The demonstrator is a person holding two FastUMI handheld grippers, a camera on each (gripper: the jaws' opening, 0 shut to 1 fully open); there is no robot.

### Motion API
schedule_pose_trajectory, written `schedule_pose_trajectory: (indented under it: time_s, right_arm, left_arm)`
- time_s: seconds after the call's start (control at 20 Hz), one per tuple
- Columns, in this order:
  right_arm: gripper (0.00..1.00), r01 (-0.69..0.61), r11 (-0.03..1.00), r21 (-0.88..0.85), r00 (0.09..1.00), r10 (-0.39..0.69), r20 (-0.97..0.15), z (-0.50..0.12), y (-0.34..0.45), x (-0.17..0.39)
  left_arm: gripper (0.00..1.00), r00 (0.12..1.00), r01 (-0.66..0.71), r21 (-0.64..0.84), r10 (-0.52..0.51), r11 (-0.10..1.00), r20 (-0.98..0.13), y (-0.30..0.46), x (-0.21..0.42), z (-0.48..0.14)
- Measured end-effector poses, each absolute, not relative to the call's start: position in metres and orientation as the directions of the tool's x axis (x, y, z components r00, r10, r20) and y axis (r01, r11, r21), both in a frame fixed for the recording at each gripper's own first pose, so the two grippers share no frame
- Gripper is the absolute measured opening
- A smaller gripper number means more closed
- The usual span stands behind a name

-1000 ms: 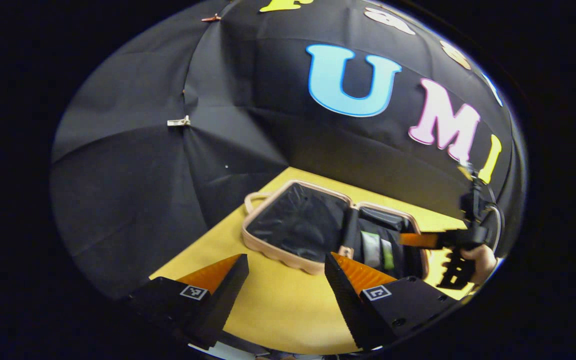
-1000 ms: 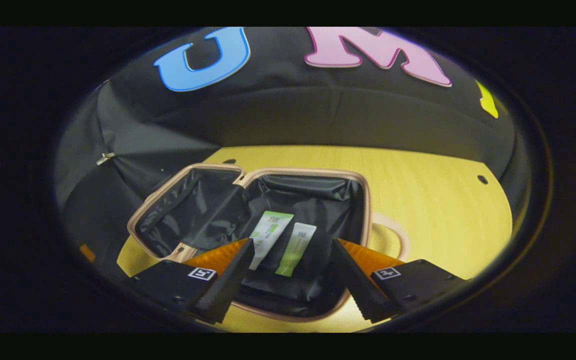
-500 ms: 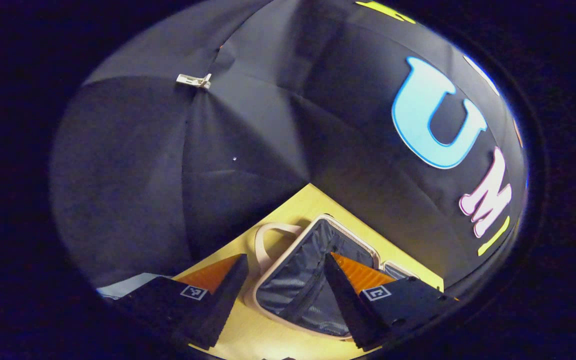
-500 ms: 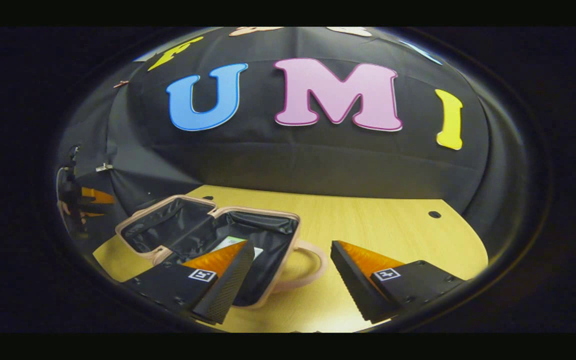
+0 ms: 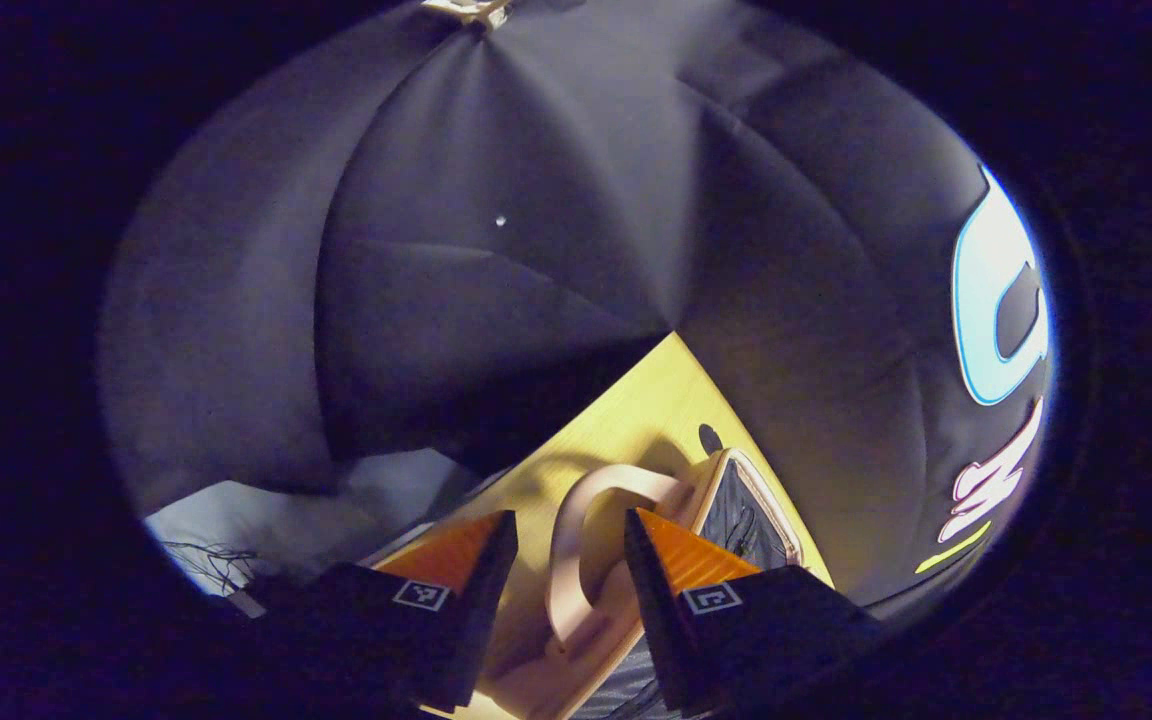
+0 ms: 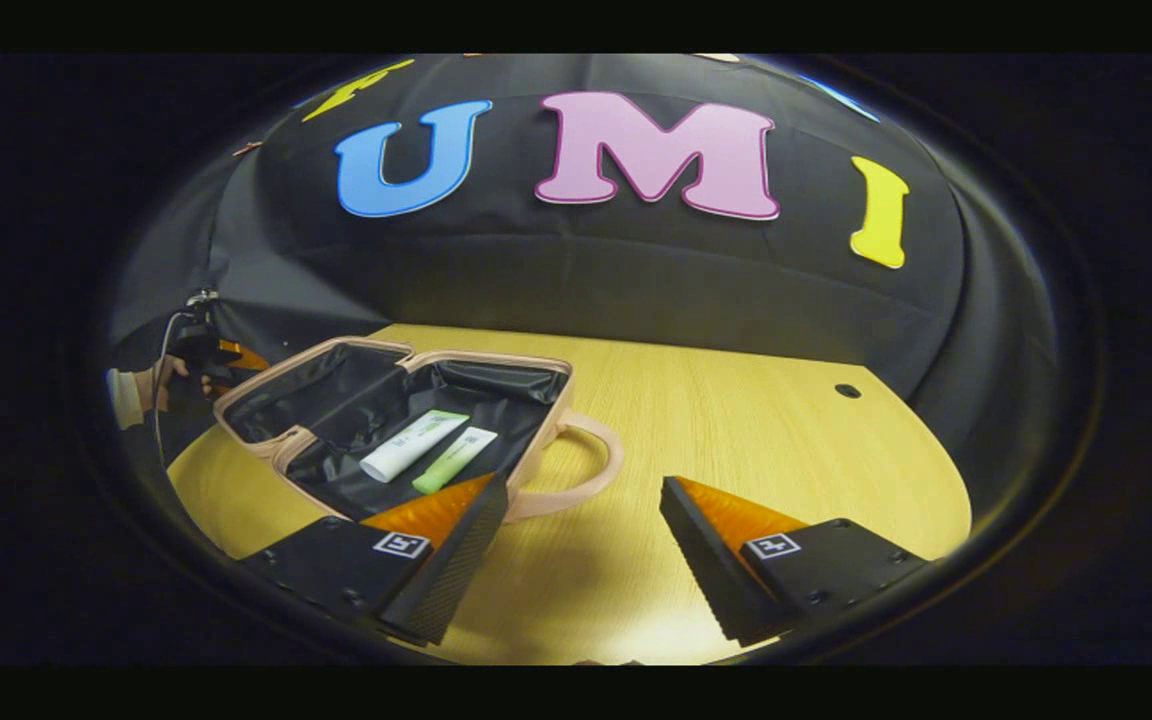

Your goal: First open the suitcase, pack the skin care products into it, and then close the suitcase.

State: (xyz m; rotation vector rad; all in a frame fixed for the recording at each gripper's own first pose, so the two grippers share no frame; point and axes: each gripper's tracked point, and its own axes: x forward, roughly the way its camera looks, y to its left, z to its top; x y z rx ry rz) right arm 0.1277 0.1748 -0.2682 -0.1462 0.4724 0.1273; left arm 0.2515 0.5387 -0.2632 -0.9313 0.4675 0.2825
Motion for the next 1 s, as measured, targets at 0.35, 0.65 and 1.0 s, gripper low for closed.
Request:
schedule_pose_trajectory:
  time_s: [0.35, 0.65, 1.0]
  right_arm:
    - [0.99, -0.172, 0.976, -0.133, 0.895, 0.099, -0.435, -0.236, 0.153, 0.112]
    - [0.99, -0.136, 0.986, -0.095, 0.905, 0.085, -0.417, -0.211, 0.125, 0.118]
    - [0.99, -0.060, 0.998, -0.021, 0.933, 0.049, -0.358, -0.182, 0.076, 0.136]
  left_arm:
    - [0.08, 0.866, -0.415, -0.530, 0.143, 0.740, -0.479, 0.538, 0.243, -0.207]
    - [0.06, 0.944, -0.273, -0.395, 0.164, 0.877, -0.287, 0.452, 0.201, -0.033]
    - [0.05, 0.988, -0.020, -0.299, -0.027, 0.954, -0.152, 0.230, 0.203, 0.042]
